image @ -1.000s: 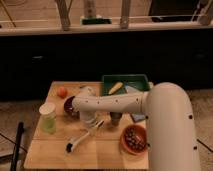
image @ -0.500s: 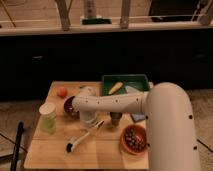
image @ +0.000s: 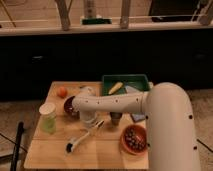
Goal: Wipe table surface with brush
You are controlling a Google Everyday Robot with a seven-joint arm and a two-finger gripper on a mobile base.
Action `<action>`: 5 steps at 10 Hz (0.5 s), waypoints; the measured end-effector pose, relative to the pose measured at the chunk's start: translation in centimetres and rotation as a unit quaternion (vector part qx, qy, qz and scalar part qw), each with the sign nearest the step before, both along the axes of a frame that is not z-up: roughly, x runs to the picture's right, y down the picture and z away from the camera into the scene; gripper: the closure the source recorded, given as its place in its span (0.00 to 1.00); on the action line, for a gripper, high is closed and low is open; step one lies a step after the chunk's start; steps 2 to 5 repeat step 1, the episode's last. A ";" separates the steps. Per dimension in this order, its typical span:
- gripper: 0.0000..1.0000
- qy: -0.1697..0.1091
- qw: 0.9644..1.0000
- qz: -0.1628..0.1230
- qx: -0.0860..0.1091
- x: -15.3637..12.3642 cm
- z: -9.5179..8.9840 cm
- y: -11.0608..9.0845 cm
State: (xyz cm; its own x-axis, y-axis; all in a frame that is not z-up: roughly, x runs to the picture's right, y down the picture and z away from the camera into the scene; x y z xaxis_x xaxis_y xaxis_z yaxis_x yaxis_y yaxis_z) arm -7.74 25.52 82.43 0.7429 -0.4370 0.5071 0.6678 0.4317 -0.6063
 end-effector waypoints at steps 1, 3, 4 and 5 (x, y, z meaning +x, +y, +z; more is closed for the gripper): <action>1.00 0.000 1.000 0.000 0.000 0.0 0.0 0.0; 1.00 0.000 1.000 0.000 0.000 0.0 0.0 0.0; 1.00 0.000 1.000 0.000 0.000 0.0 0.0 0.0; 1.00 0.000 1.000 0.000 0.000 0.0 0.0 0.0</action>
